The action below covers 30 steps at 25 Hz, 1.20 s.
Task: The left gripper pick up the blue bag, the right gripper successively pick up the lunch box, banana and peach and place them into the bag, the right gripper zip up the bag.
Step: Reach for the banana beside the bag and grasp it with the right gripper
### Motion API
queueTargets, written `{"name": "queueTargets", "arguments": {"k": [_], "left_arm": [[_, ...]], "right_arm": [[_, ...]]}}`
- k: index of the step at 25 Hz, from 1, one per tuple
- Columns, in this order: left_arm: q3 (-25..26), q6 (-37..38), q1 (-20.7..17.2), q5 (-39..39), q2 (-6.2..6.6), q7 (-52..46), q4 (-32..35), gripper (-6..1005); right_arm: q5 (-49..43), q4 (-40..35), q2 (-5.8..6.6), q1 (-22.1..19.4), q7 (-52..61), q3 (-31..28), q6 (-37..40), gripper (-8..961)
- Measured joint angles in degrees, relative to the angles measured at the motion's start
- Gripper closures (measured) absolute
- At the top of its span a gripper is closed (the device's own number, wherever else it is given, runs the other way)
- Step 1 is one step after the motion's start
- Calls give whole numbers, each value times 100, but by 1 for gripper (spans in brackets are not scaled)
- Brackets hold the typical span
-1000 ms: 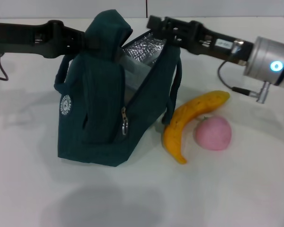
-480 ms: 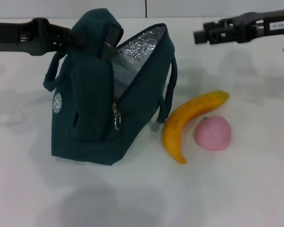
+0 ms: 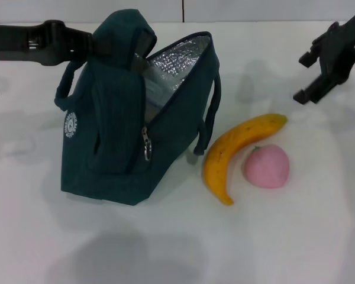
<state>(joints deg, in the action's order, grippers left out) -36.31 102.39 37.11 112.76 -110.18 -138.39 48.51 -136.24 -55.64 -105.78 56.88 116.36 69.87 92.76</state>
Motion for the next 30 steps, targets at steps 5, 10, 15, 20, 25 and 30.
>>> {"name": "queueTargets", "arguments": {"k": [5, 10, 15, 20, 25, 30], "left_arm": [[-8, 7, 31, 0, -16, 66, 15, 963], [-21, 22, -7, -134, -40, 88, 27, 963], [-35, 35, -20, -228, -60, 90, 28, 963], [-33, 35, -19, -253, -87, 132, 28, 963], [-47, 34, 21, -288, -153, 151, 25, 963], [-51, 35, 49, -294, -194, 149, 26, 963]], "right_arm": [[-912, -20, -429, 76, -1057, 4, -153, 78], [-1253, -59, -777, -98, -1934, 76, -559, 81], [-1282, -2, -945, -236, -2678, 128, -877, 82], [-1171, 262, -978, -302, -3090, 377, -1391, 82], [-1021, 692, -1002, -268, -3302, 556, -1865, 83], [-785, 1024, -1007, -226, -3495, 637, -2129, 83]]}}
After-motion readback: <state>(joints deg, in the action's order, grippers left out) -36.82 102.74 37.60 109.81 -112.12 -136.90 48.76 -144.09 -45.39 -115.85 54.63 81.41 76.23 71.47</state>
